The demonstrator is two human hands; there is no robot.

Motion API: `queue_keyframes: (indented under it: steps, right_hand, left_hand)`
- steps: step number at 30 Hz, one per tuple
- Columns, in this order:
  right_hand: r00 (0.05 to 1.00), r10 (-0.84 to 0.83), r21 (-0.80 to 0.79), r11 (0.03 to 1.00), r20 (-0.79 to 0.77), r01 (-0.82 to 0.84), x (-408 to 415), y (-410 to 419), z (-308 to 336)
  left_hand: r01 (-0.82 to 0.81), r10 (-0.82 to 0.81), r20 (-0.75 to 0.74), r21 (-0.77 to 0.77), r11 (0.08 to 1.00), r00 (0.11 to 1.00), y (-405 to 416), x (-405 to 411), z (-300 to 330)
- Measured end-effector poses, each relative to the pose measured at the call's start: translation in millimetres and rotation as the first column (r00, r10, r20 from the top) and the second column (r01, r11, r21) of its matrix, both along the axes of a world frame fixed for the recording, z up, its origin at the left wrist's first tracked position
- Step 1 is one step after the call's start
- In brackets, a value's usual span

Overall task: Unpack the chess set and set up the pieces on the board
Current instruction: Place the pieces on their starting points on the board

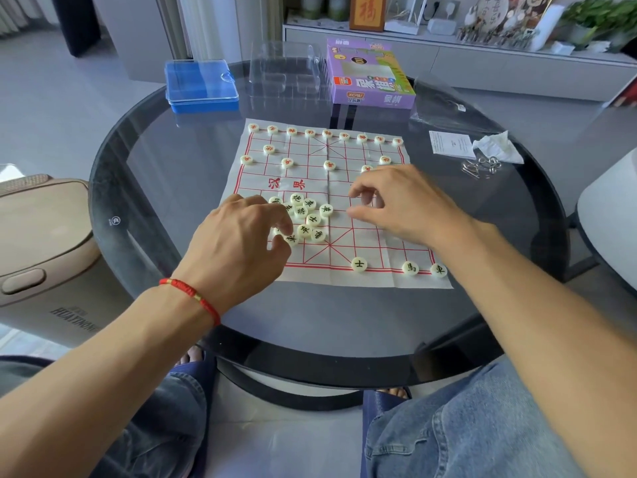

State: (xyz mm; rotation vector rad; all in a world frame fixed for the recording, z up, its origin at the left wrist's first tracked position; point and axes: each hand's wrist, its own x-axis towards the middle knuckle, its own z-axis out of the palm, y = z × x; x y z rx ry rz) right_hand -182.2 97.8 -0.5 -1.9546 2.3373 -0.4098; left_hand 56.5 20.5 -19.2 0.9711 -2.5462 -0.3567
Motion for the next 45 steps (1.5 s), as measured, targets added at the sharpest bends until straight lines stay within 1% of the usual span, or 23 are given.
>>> queue_keyframes:
  steps: [2,5,10,14,18,24,28,32,36,38,42,45]
  right_hand:
    - [0.999,0.035,0.013,0.999,-0.021,-0.034,10.9,-14.1,-5.5]
    - [0.998,0.043,0.035,0.999,-0.047,-0.041,14.1,-27.6,-10.8]
    - [0.995,0.066,0.069,0.996,-0.072,-0.061,10.3,-29.4,-10.8]
    - [0.997,0.06,0.062,0.996,-0.039,-0.058,5.9,-25.9,-10.2]
    - [0.994,0.106,0.02,0.994,-0.034,-0.105,16.2,-31.4,-13.6]
    - [0.992,0.121,0.058,0.991,-0.037,-0.118,19.2,-36.0,-12.3]
    - [0.995,0.083,0.102,0.992,-0.053,-0.078,2.1,-24.0,0.9]
    - [0.999,0.009,0.185,0.983,-0.031,-0.003,-23.2,-6.9,8.4]
    - [0.999,-0.046,0.124,0.991,0.014,0.044,-30.5,-0.1,7.5]
    - [0.999,-0.047,0.105,0.993,0.016,0.045,-28.2,-0.3,8.5]
    - [1.0,-0.03,0.16,0.987,-0.003,0.03,-20.3,-2.2,7.0]
    - [1.0,-0.011,0.168,0.986,-0.011,0.012,-17.6,-3.1,7.3]
  left_hand:
    - [-0.001,0.001,-0.001,0.002,1.0,1.0,0.4,-0.3,-0.2]
    - [-0.003,0.003,-0.006,0.005,1.0,1.0,-0.1,0.7,-0.1]
    - [-0.004,0.004,-0.016,0.011,1.0,1.0,-1.1,2.3,0.5]
    - [-0.002,0.002,-0.025,0.01,1.0,1.0,-1.3,1.1,1.8]
    - [-0.002,0.001,-0.025,-0.004,1.0,1.0,-1.1,0.2,1.6]
    - [-0.006,0.006,-0.015,-0.004,1.0,1.0,-1.1,1.2,1.0]
    - [-0.007,0.008,-0.018,0.002,1.0,1.0,-1.2,0.7,0.9]
    - [-0.003,0.003,-0.015,-0.003,1.0,1.0,-0.3,0.0,1.2]
    - [0.004,-0.005,-0.019,-0.008,1.0,1.0,-0.4,0.0,0.8]
    - [0.008,-0.008,-0.019,-0.01,1.0,1.0,-0.5,-0.2,0.5]
    - [0.008,-0.008,-0.017,-0.006,1.0,1.0,0.7,-1.1,0.6]
    - [0.005,-0.005,-0.024,-0.004,1.0,1.0,1.5,-0.7,1.1]
